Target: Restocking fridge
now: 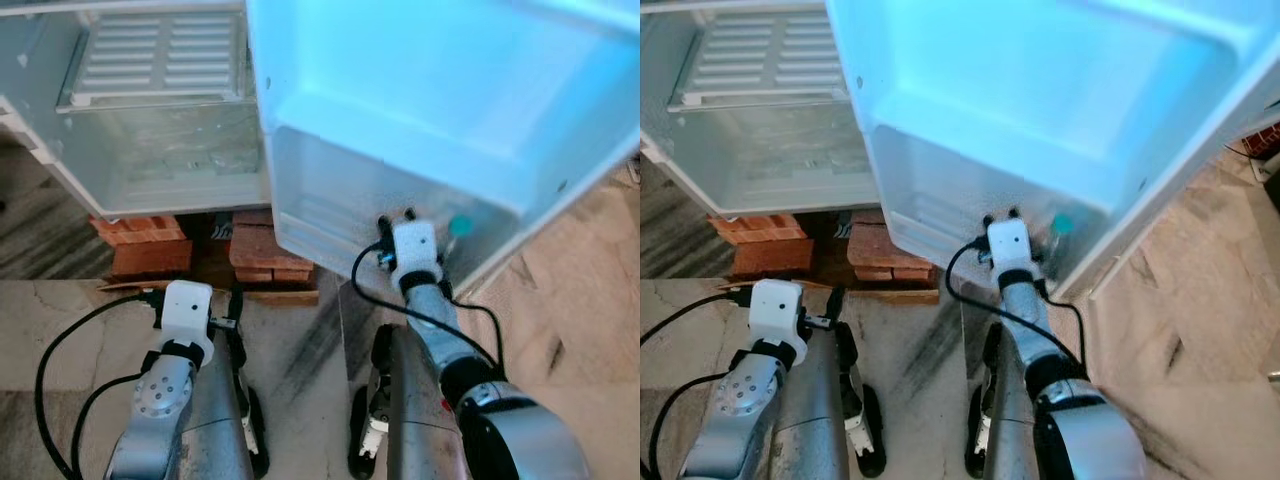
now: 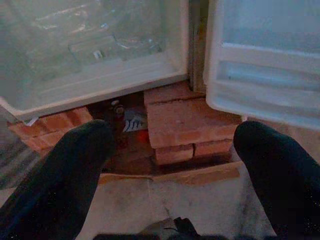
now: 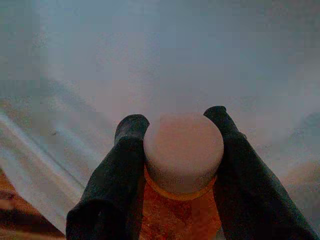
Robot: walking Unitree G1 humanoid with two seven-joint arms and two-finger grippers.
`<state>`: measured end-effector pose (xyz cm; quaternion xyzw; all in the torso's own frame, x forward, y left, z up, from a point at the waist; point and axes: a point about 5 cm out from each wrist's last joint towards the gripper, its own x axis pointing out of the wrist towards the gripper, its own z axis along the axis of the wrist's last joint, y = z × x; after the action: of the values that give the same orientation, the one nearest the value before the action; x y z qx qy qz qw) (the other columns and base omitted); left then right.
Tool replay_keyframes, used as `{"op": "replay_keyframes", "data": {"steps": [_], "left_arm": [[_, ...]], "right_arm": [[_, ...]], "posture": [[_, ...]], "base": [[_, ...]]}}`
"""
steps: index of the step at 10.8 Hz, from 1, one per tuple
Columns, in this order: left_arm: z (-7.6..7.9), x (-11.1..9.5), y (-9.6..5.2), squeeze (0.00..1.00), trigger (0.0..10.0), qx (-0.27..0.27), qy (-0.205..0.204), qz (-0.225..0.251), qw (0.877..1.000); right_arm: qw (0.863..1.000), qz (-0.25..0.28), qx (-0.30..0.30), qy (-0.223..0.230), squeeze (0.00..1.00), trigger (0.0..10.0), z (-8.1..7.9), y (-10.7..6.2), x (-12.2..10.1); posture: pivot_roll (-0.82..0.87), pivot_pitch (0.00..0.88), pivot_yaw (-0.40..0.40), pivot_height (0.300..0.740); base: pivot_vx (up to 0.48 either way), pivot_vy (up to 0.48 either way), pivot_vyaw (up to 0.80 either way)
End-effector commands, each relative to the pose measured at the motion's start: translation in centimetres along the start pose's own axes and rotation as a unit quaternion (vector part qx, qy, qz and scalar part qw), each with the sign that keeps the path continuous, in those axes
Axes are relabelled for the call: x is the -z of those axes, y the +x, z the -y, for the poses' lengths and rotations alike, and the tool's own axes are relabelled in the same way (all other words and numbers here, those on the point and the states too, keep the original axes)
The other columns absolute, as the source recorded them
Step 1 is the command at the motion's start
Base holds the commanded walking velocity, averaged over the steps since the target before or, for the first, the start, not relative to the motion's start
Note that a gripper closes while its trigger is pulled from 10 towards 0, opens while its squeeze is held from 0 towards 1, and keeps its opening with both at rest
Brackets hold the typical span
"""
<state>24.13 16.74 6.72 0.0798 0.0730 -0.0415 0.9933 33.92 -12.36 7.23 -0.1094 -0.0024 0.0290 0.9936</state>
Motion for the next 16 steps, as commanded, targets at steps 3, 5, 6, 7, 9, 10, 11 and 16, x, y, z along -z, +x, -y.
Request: {"op": "replay_keyframes", "data": {"steps": [3, 5, 6, 7, 9, 10, 11, 16], "left_arm": [[0.1, 0.2, 0.4, 0.0, 10.0, 0.003, 0.005, -0.01, 1.0], [-0.1, 0.1, 1.0, 0.0, 10.0, 0.0, 0.006, -0.007, 1.0], [-0.2, 0.3, 1.0, 0.0, 10.0, -0.002, 0.006, -0.01, 1.0], [-0.4, 0.8, 1.0, 0.0, 10.0, -0.006, 0.008, -0.017, 1.0], [-0.3, 1.4, 0.8, 0.0, 10.0, -0.008, 0.006, -0.022, 1.0], [-0.5, 1.5, 0.7, 0.0, 10.0, -0.007, 0.006, -0.024, 1.0], [-0.7, 1.8, 0.6, 0.0, 10.0, -0.006, 0.007, -0.026, 1.0], [-2.2, 0.9, -0.1, 0.0, 10.0, -0.04, -0.004, -0.001, 0.999]], "right_arm": [[1.0, -0.02, 0.003, 0.024, 1.0, 10.0, 0.3, 0.3, 0.1], [0.998, 0.034, 0.005, 0.055, 1.0, 10.0, 1.3, 1.3, -2.1], [0.996, 0.056, 0.0, 0.067, 1.0, 10.0, 1.9, 1.4, -2.8], [0.994, 0.077, -0.009, 0.076, 1.0, 10.0, 2.4, 1.0, -3.1], [0.987, 0.11, -0.016, 0.118, 1.0, 10.0, 3.4, -1.0, -2.9], [0.987, 0.107, -0.019, 0.12, 1.0, 10.0, 3.2, -2.9, -2.0], [0.987, 0.098, -0.023, 0.126, 1.0, 10.0, 3.0, -4.4, -1.3], [0.984, 0.062, 0.009, 0.169, 0.0, 10.0, 3.4, -9.0, -1.4]], "posture": [[0.18, 0.23, -0.027, 0.545], [0.18, 0.196, -0.029, 0.545], [0.17, 0.171, -0.03, 0.545], [0.16, 0.15, -0.031, 0.545], [0.15, 0.115, -0.036, 0.545], [0.15, 0.102, -0.035, 0.545], [0.15, 0.097, -0.033, 0.545], [0.12, 0.058, -0.018, 0.57]], "base": [[0.0, 0.0, 0.0], [0.0, 0.0, 0.0], [0.0, 0.0, 0.0], [0.0, 0.0, 0.0], [0.0, 0.0, 0.0], [0.0, 0.0, 0.0], [0.0, 0.0, 0.0], [0.0, 0.0, 0.0]]}}
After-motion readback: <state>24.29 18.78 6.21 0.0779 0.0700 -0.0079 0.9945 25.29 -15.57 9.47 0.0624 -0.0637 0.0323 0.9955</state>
